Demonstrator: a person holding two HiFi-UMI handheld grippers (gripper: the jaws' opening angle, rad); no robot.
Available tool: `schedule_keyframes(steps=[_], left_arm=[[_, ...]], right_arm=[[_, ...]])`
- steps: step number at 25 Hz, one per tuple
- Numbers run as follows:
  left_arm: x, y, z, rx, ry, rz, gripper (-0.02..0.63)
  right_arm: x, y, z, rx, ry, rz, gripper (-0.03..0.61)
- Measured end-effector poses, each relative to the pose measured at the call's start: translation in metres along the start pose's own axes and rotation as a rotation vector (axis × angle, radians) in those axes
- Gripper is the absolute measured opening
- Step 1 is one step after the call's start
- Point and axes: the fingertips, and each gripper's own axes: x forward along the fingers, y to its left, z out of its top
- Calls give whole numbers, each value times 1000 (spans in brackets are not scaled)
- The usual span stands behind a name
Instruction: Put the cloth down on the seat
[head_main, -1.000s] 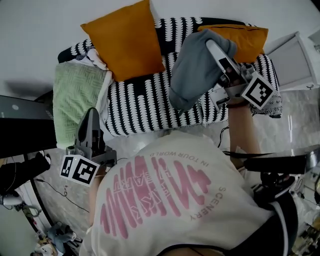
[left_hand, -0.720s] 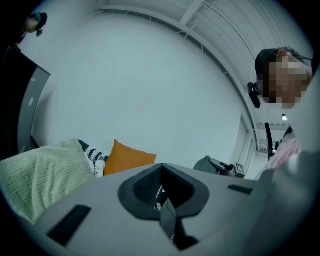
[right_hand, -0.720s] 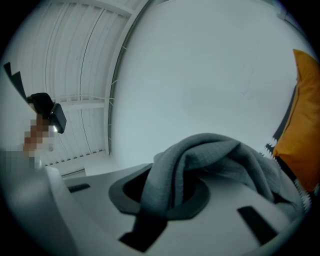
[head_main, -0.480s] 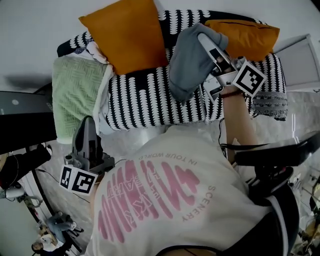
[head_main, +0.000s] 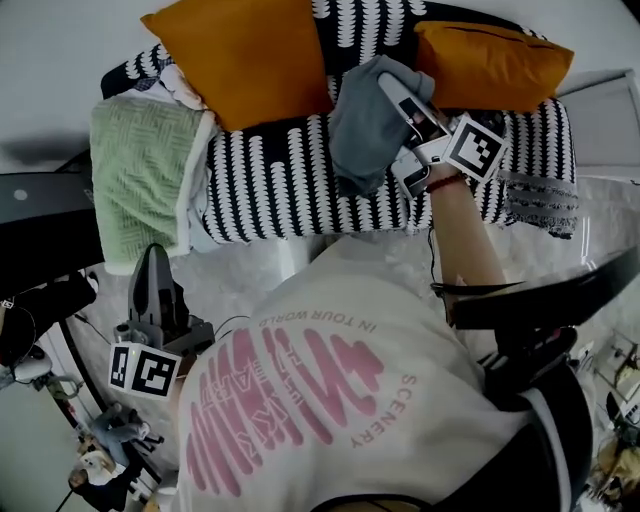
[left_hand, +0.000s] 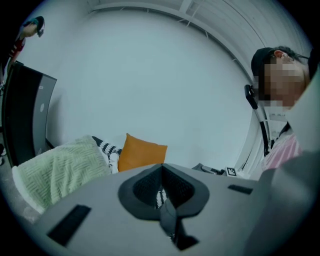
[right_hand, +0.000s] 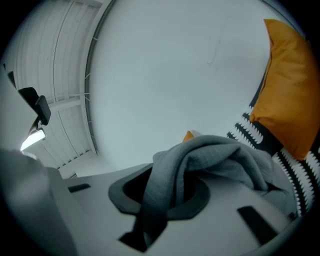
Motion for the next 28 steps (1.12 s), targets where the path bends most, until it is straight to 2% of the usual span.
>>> schedule_keyframes(steps=[3, 9, 13, 17, 20, 25, 28], left_arm=[[-1, 1, 3, -7, 23, 13, 8], [31, 21, -8, 32, 19, 39, 8], [30, 21, -16, 32, 36, 44, 8], [28, 26, -20, 21, 48, 51, 9], [29, 29, -23, 9, 54, 43, 9], [30, 27, -26, -32, 37, 6, 8], [29, 34, -30, -80, 32, 25, 8]], right_arm=[[-4, -4, -7, 14, 16, -19, 71], [23, -57, -33, 51, 48, -10, 71], [21, -74, -43, 61, 68, -29, 71], [20, -89, -58, 43, 114, -72, 71], [15, -105, -67, -9, 152, -139, 71], [10, -121, -78, 16, 177, -201, 71], [10, -133, -86, 17, 208, -229, 71]])
